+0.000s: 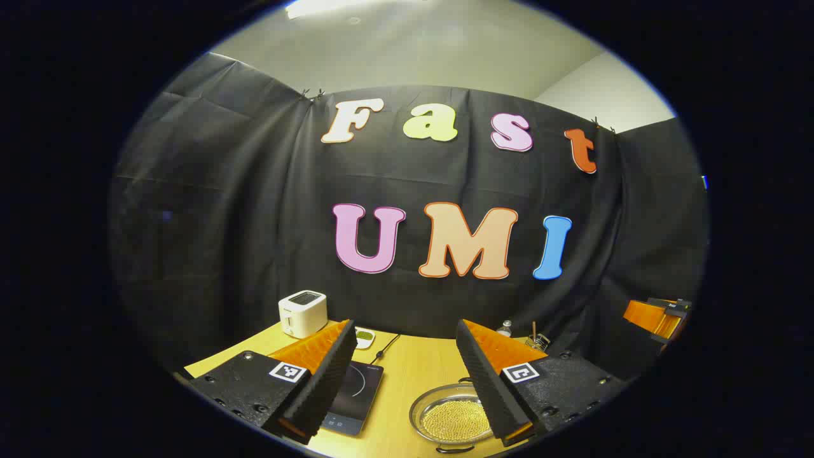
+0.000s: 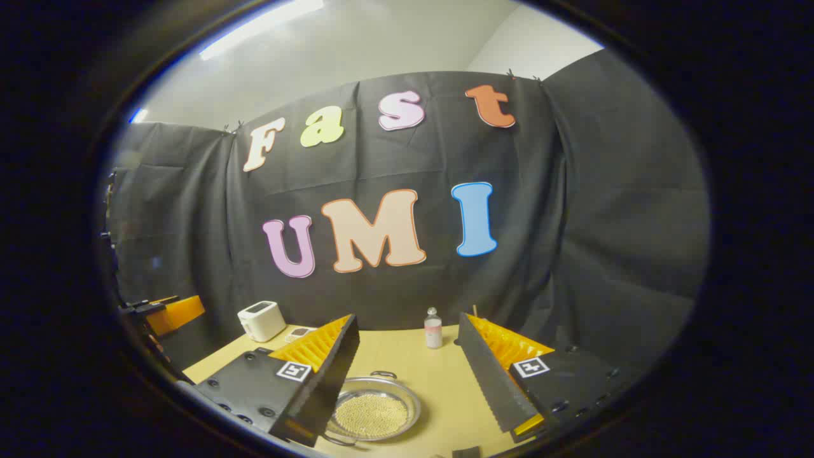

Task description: First push the handle of the pot to place it horizontally, then grasp the pot with both hands and set it on the induction cooktop.

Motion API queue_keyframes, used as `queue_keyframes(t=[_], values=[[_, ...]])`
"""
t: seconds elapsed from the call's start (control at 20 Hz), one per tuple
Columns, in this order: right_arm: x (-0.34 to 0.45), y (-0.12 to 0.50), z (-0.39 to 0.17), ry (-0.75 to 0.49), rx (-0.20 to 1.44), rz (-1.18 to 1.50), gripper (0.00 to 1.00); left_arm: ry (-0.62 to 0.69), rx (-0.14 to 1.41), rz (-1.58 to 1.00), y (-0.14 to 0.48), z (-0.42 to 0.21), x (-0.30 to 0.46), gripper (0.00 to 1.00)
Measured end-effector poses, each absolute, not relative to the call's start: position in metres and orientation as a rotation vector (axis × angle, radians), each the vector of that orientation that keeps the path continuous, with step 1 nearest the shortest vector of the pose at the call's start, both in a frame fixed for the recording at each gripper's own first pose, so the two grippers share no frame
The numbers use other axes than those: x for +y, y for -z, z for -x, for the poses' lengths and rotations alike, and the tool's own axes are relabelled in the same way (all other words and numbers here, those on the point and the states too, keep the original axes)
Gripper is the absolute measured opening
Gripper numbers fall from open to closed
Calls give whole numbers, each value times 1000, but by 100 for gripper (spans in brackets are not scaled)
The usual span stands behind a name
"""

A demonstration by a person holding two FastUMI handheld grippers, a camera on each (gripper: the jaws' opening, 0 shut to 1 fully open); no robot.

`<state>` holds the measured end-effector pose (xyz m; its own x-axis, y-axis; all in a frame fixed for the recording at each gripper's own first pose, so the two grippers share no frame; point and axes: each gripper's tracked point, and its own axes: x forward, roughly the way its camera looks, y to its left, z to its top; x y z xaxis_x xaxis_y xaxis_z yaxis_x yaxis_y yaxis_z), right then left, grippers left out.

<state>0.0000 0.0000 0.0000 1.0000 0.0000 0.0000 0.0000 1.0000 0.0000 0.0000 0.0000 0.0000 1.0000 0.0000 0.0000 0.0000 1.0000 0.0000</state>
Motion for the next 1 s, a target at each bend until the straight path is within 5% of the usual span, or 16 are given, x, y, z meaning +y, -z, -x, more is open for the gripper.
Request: queue_keyframes(t=[0.7, 0.75, 0.95, 1.0], values=[[8, -6, 44, 179, -30, -3, 92, 165, 55, -40, 15, -17, 0, 96], [11, -6, 49, 191, -32, -15, 99, 171, 55, -55, 14, -17, 4, 96], [20, 0, 65, 243, -17, -40, 92, 214, 67, -78, 17, -12, 16, 96], [22, 2, 69, 255, -16, -39, 99, 221, 66, -82, 17, -10, 18, 96]])
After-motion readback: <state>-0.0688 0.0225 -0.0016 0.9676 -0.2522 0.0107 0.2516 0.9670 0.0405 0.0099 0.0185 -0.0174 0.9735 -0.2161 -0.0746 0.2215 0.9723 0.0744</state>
